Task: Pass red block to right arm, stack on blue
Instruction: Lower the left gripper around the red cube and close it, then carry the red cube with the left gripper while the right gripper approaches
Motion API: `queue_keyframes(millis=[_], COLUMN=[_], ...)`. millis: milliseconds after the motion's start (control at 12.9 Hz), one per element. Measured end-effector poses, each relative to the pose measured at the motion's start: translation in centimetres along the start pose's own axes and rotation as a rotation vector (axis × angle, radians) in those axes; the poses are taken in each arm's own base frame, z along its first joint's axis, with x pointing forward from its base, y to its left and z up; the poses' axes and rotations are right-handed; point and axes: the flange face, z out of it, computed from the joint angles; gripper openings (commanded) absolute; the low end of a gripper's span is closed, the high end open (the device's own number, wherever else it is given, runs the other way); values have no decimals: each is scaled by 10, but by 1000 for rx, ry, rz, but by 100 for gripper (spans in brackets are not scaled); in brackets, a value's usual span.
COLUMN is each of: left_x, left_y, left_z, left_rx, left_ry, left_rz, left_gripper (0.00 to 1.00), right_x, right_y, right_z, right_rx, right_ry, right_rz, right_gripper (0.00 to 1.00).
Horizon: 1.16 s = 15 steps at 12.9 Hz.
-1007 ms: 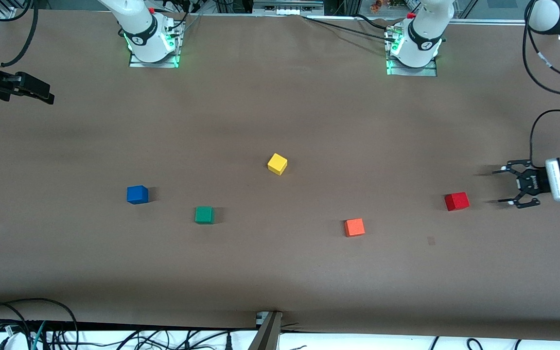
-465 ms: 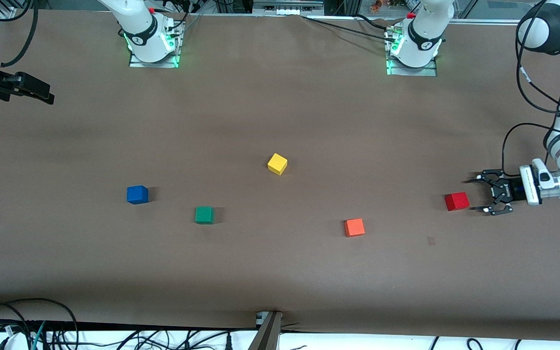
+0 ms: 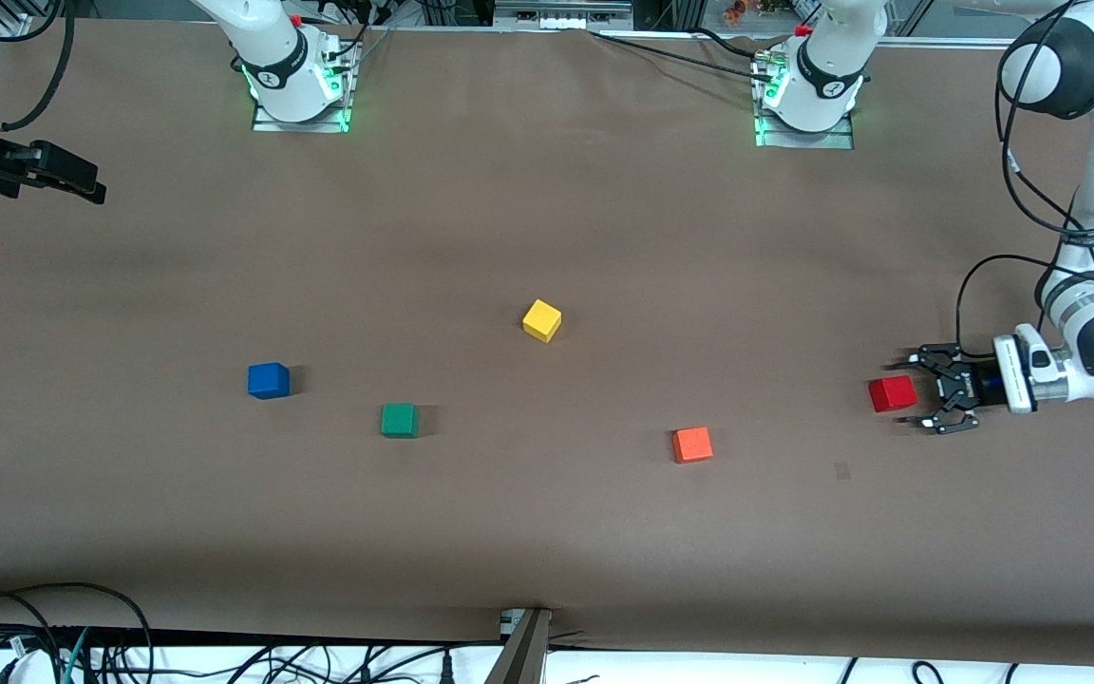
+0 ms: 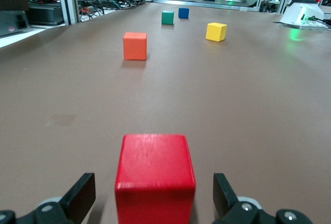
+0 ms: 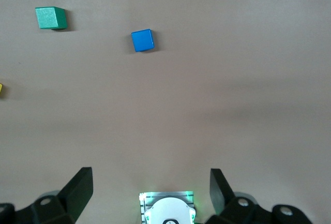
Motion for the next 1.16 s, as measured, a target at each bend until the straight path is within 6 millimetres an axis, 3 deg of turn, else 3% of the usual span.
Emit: queue_keyframes(millis=[77, 232, 542, 929, 1162], left_x=[2, 3, 19, 59, 99], left_y=[-3, -5, -17, -37, -57], left_z=[8, 17, 41, 111, 161], left_rx=[-1, -6, -20, -56, -80], left_ry=[11, 17, 38, 76, 66], left_rz=[9, 31, 74, 118, 164], left_gripper=[56, 0, 0, 0, 0], right_x=[0, 0, 0, 1, 8], right_y=[0, 0, 0, -2, -7], right_z=[0, 0, 0, 1, 11], right_rx=[0, 0, 0, 0, -3], right_ry=[0, 0, 0, -1, -18], right_rz=[0, 0, 0, -3, -10], right_gripper=[100, 100, 100, 100, 100])
